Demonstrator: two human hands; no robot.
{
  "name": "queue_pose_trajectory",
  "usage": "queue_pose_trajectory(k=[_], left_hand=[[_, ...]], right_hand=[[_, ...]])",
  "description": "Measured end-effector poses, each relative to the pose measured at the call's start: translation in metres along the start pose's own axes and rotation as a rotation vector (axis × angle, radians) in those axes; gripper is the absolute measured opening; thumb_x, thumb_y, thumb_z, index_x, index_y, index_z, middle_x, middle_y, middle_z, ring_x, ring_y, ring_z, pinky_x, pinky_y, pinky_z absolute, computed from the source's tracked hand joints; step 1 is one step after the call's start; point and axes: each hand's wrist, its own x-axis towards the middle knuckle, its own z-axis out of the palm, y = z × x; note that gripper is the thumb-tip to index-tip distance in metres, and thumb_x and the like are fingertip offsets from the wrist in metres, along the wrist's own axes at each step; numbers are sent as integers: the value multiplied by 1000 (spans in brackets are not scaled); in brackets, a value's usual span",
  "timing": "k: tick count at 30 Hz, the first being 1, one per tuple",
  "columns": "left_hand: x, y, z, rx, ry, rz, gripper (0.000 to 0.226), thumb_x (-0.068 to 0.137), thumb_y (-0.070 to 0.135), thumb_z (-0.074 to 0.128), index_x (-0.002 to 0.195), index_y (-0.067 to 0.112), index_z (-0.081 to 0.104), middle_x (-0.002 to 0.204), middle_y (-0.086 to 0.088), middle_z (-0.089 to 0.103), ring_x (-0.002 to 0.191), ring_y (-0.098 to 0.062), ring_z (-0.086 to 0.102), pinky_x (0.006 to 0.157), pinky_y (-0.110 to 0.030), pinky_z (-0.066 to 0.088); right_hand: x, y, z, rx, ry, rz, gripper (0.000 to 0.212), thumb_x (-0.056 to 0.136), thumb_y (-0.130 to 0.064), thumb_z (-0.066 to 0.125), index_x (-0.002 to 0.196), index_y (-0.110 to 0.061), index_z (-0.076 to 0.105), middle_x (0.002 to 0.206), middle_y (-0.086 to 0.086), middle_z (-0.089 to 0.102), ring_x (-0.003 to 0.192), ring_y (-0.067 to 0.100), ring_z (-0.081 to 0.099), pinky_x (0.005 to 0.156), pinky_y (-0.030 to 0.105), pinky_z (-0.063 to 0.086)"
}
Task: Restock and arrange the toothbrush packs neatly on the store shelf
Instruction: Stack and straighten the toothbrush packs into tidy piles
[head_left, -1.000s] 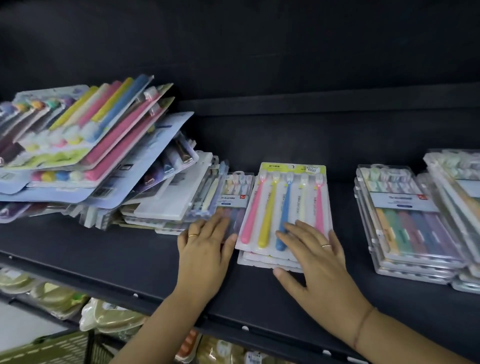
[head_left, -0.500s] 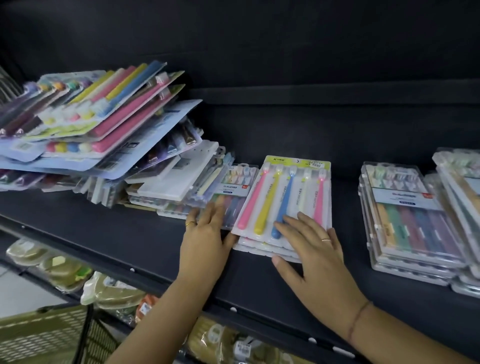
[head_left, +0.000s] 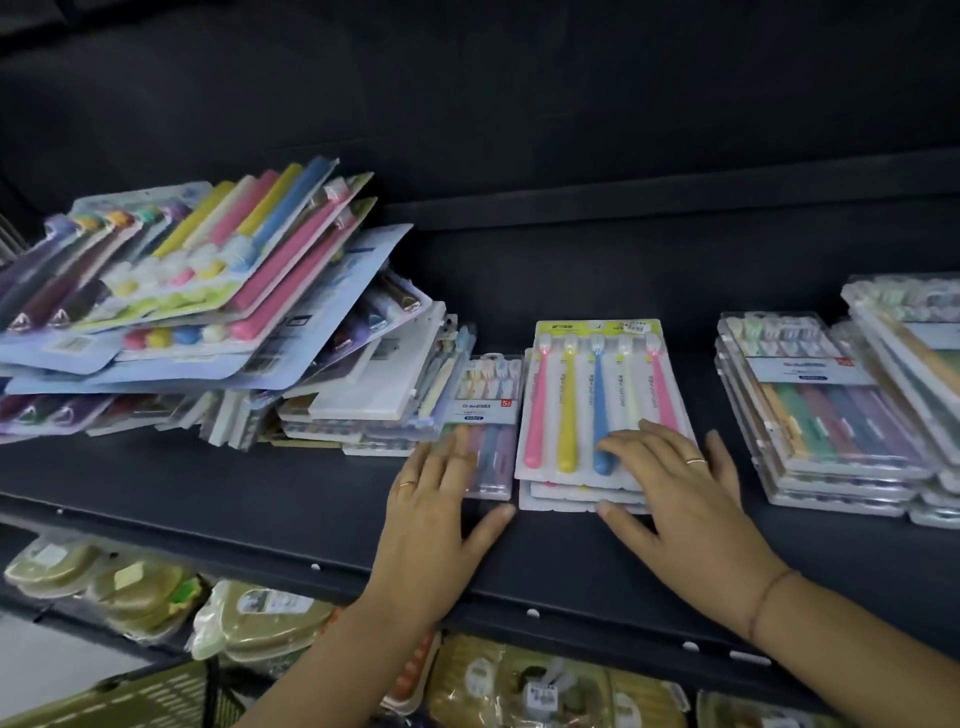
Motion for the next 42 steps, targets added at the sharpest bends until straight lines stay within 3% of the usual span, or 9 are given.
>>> queue_pose_trajectory(k=[4, 10, 16, 24, 28, 32, 35, 38, 42], left_hand=[[-3, -9, -8, 23, -55, 75, 80, 88, 67, 42, 154, 26, 23, 162, 9, 13, 151, -18, 1, 118, -24, 8], [-20, -47, -15, 2, 90, 343, 75, 80, 69, 43, 132, 17, 61, 135, 3, 60, 121, -20, 49, 100, -31, 44], [-58, -75, -8, -143, 150, 528, 77, 73, 53, 72, 140, 22, 47, 142, 5, 52, 136, -17, 36, 114, -30, 33], [-81, -56, -25, -110, 559, 612, 34, 93, 27, 61, 116, 3, 69, 123, -4, 66, 121, -15, 56, 104, -29, 47], [-92, -38, -39, -192, 605, 653, 30, 92, 33, 67, 104, 6, 75, 110, -3, 71, 102, -18, 66, 89, -31, 55], [-84, 2, -53, -479, 623, 543, 36, 102, 42, 41, 114, 14, 59, 111, 0, 60, 104, -13, 55, 94, -21, 42], [-51, 43, -53, -537, 516, 356, 49, 103, 49, 30, 124, 15, 57, 122, 4, 50, 115, -8, 44, 104, -14, 29], [-10, 69, -27, -389, 188, 236, 72, 95, 68, 21, 147, 22, 41, 154, 1, 31, 142, -18, 23, 117, -30, 20], [19, 72, 11, -284, -110, 116, 71, 94, 60, 42, 155, 30, 21, 165, 2, 1, 151, -25, -4, 121, -43, 14]], right_hand=[[-3, -14, 4, -60, 63, 59, 41, 85, -55, 34, 117, -34, 48, 123, -15, 54, 136, 15, 35, 116, 50, 0], [-26, -81, 8, 81, 243, 6, 36, 90, -38, 47, 114, -17, 64, 127, -1, 56, 120, 15, 47, 107, 28, 29], [-37, -152, 23, 556, -17, 379, 29, 93, -19, 60, 110, -39, 46, 104, -26, 49, 96, -9, 50, 85, 5, 40], [-29, -174, 5, 1257, -140, 838, 17, 95, -18, 60, 105, -5, 63, 100, 12, 69, 87, 22, 67, 65, 29, 58], [-42, -173, -17, 1265, -132, 793, 12, 97, -15, 56, 97, -11, 68, 76, 4, 70, 61, 12, 65, 51, 25, 52], [-70, -142, -51, 1233, 32, 736, 14, 97, -17, 55, 96, -15, 69, 73, 3, 69, 59, 16, 59, 48, 28, 47], [-78, -98, -87, 1230, 294, 782, 15, 97, -19, 55, 87, -14, 65, 67, 1, 66, 51, 9, 56, 40, 21, 41], [-71, -50, -112, 1192, 487, 874, 18, 98, -27, 55, 83, -16, 57, 61, 1, 56, 42, 7, 46, 35, 16, 33], [-52, -5, -118, 1202, 616, 988, 21, 99, -33, 54, 85, -19, 51, 69, 2, 46, 50, 11, 40, 33, 14, 31]])
